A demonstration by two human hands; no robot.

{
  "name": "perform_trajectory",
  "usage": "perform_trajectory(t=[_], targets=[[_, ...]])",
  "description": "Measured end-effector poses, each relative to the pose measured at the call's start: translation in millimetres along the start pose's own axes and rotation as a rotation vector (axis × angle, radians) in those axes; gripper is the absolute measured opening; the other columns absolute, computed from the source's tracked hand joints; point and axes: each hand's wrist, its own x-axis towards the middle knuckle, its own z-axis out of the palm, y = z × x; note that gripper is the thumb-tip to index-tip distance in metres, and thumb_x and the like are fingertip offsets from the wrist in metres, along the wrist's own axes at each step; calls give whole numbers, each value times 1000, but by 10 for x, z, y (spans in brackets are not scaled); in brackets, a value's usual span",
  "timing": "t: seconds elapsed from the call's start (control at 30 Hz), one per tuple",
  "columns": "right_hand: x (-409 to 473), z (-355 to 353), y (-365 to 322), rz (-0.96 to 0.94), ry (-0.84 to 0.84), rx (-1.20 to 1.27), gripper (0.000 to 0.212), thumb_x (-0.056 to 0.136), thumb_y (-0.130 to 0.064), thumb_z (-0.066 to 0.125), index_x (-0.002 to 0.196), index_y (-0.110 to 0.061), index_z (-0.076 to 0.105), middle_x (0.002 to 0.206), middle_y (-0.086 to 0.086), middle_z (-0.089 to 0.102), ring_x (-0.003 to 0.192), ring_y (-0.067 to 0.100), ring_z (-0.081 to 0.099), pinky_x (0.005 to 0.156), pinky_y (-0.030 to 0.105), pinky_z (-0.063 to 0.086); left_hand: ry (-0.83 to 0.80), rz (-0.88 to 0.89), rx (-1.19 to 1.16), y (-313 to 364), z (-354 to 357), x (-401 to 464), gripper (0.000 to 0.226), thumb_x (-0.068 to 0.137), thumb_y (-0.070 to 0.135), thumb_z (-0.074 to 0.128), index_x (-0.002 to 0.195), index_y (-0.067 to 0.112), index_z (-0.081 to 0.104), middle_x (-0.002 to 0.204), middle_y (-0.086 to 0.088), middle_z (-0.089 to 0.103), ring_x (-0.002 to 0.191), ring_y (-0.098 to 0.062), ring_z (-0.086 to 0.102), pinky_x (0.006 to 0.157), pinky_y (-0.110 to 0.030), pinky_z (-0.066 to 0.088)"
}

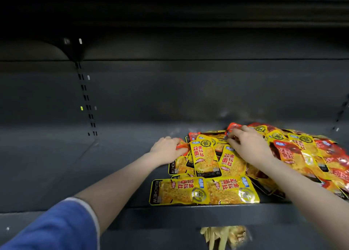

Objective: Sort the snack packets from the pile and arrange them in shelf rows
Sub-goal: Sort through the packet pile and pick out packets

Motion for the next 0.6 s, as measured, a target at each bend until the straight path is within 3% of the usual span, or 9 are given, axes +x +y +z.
perform_trajectory(t=[0.2, 0.3, 0.43, 0.53, 0.6], targets=[[64, 11, 65, -5, 11, 17, 29, 94, -32, 52, 115, -16, 64, 104, 8, 57, 103, 26, 50, 86, 35, 40, -17, -80, 59, 83, 80, 182, 48, 94, 51, 41, 130, 22, 52, 129, -13, 52, 122, -34, 44, 98, -41, 38], [86, 26, 78, 0, 19, 15, 28, 94, -32, 51, 115, -17, 64, 103, 7, 56, 101, 24, 49, 85, 32, 39, -37, -154, 35, 67, 88, 276, 57, 91, 59, 43, 133, 22, 49, 134, -14, 50, 125, -35, 43, 99, -41, 36], [111, 67, 68, -21, 35, -3, 27, 94, -34, 51, 112, -18, 64, 102, 5, 56, 98, 22, 48, 84, 30, 39, -13, -263, -48, 33, 12, 367, 80, 75, 65, 62, 135, 15, 45, 136, -14, 46, 126, -34, 42, 99, -40, 38], [122, 90, 70, -37, 32, -22, 27, 95, -34, 50, 113, -18, 63, 103, 5, 55, 98, 22, 48, 83, 30, 38, 56, -322, -244, 19, -57, 385, 88, 67, 52, 79, 133, 7, 42, 134, -14, 46, 123, -31, 48, 99, -36, 43], [129, 104, 79, -44, 29, -36, 28, 95, -34, 50, 114, -18, 62, 103, 5, 54, 98, 22, 47, 84, 30, 38, 87, -324, -387, -19, -72, 396, 80, 65, 41, 84, 127, 4, 49, 127, -11, 55, 116, -27, 55, 96, -35, 46]])
